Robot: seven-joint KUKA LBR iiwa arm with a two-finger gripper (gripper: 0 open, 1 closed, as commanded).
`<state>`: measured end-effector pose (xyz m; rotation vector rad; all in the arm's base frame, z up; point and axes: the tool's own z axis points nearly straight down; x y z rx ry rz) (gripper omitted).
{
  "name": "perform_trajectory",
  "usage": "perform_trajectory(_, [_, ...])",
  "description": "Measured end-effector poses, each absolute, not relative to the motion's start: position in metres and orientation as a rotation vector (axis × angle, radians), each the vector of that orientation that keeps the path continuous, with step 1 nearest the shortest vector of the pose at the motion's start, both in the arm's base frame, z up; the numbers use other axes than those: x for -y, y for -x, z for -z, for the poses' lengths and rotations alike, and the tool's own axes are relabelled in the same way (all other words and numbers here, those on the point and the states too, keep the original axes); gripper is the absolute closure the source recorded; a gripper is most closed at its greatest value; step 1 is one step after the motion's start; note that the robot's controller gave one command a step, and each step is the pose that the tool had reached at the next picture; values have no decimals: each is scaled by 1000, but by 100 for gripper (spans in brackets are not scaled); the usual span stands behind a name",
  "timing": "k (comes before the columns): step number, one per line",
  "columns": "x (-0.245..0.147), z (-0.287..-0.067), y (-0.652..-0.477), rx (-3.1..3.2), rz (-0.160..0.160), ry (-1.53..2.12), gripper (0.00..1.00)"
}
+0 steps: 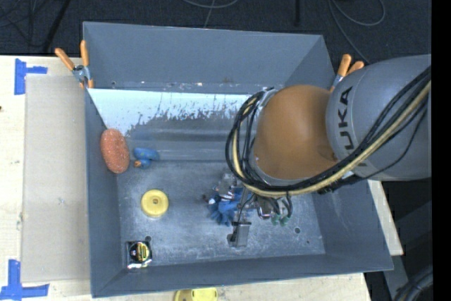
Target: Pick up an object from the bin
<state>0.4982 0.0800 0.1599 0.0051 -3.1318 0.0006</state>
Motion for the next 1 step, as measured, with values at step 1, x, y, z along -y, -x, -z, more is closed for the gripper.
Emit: perform_trajectory(1, [-80,-164,-500,3139,0,-1,0])
